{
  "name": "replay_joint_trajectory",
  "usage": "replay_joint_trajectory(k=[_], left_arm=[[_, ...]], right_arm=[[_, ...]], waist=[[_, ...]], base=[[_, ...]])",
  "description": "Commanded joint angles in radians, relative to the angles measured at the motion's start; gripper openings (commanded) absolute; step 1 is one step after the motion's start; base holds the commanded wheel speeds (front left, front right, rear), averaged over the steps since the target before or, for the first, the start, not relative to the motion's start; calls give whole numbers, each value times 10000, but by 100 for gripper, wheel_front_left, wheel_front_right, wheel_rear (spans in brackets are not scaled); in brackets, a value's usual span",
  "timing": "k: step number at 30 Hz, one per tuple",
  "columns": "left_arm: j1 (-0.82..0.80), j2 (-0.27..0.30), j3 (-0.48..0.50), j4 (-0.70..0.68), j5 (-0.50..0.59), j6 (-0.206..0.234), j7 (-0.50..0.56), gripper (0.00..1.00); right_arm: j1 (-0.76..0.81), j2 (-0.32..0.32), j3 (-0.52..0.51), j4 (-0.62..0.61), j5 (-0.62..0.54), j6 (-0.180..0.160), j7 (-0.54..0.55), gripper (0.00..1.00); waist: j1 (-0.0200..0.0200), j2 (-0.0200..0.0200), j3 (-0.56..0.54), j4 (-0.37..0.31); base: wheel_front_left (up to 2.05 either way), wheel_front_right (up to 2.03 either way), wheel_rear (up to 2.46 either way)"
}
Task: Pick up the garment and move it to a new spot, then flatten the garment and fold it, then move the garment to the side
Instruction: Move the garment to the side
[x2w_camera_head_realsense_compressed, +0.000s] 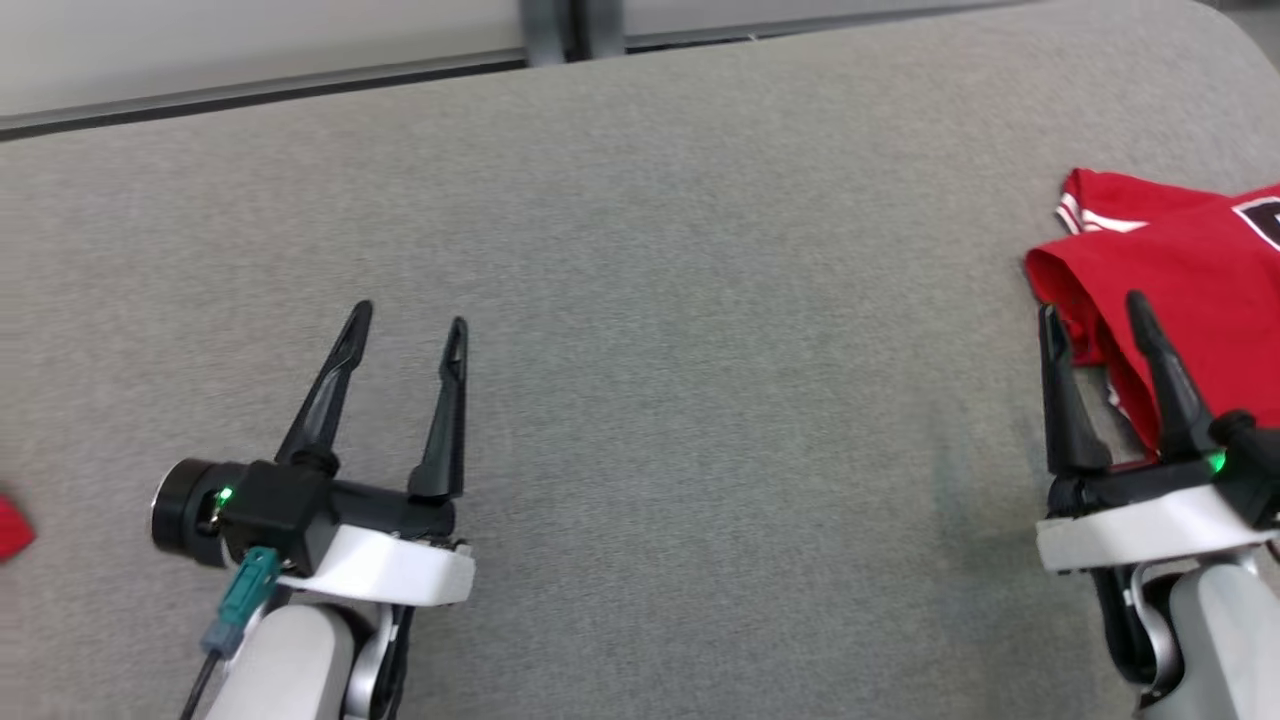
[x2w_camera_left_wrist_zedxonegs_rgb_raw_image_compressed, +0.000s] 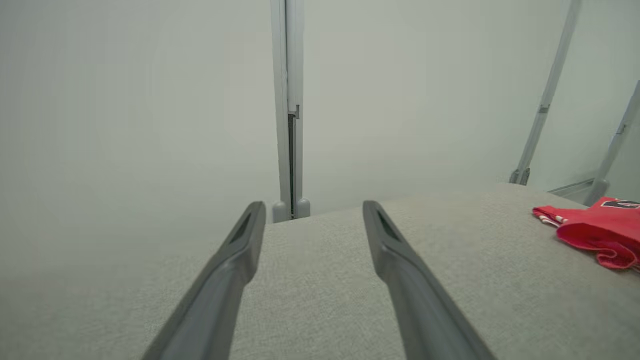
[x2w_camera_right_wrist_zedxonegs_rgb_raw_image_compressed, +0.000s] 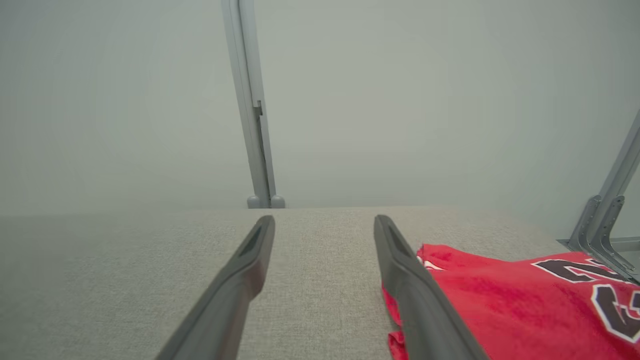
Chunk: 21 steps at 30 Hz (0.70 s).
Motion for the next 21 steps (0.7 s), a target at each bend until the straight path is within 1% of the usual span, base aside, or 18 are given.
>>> replay_joint_trajectory(k=[1, 6, 11, 16, 21], left_arm=[[158, 57, 130, 46, -68, 114, -63, 100], [754, 125, 650, 195, -314, 433, -116, 100], [1651, 107, 1054, 250, -576, 686, -141, 100], [2225, 94, 1033, 315, -710, 681, -150, 100], [2594, 149, 1011, 334, -753, 704, -115, 100]], right_arm=[[230, 66, -35, -151, -75, -21, -2, 100], [885, 476, -213, -530, -312, -21, 78, 100], [1599, 728, -393, -845, -473, -21, 353, 100], [2283, 859, -468, -1156, -538, -21, 617, 100], [2791, 955, -501, -1465, -611, -21, 864, 100]], waist=[[-1, 0, -368, 487], [-1, 0, -860, 1073], [-1, 0, -1505, 1450], [-1, 0, -2046, 1521], [-1, 0, -2362, 1487]], base=[[0, 0, 0], [0, 0, 0], [0, 0, 0], [0, 0, 0], [0, 0, 0]])
